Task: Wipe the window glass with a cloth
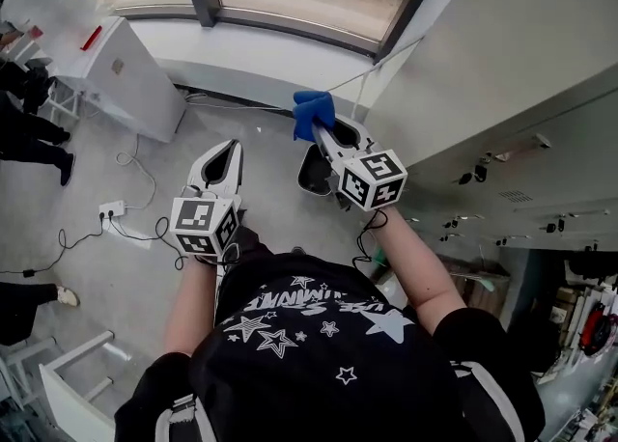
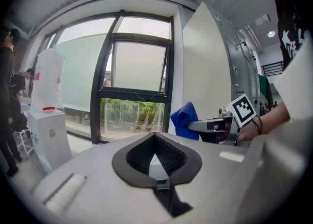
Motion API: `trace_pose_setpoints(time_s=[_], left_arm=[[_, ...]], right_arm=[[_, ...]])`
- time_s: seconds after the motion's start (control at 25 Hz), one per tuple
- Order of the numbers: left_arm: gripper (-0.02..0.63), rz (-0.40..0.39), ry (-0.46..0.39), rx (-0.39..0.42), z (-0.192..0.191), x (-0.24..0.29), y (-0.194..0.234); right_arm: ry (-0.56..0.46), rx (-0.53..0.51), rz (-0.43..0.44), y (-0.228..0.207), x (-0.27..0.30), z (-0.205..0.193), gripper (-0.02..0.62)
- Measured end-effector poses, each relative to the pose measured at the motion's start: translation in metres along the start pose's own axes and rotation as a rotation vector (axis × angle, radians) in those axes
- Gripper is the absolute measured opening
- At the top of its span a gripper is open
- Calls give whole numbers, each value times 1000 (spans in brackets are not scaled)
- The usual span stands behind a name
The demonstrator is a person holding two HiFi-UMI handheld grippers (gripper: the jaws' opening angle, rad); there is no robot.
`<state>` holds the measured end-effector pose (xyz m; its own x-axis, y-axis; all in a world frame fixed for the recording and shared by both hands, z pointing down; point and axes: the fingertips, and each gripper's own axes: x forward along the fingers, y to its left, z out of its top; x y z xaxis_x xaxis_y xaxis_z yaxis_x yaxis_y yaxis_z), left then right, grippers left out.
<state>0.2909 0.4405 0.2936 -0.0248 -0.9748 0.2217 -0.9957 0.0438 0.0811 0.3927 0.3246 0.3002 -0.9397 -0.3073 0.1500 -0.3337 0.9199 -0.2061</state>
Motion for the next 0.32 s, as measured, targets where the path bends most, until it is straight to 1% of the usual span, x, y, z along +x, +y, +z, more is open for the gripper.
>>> trace_pose_setpoints(time_s=[0.2, 0.32], left_arm=[[9, 11, -16, 7, -5, -12, -10], [9, 16, -33, 11, -6, -19, -13]], right_arm=[[14, 21, 30, 9, -8, -16, 74], [18, 6, 58, 19, -10, -20, 74]])
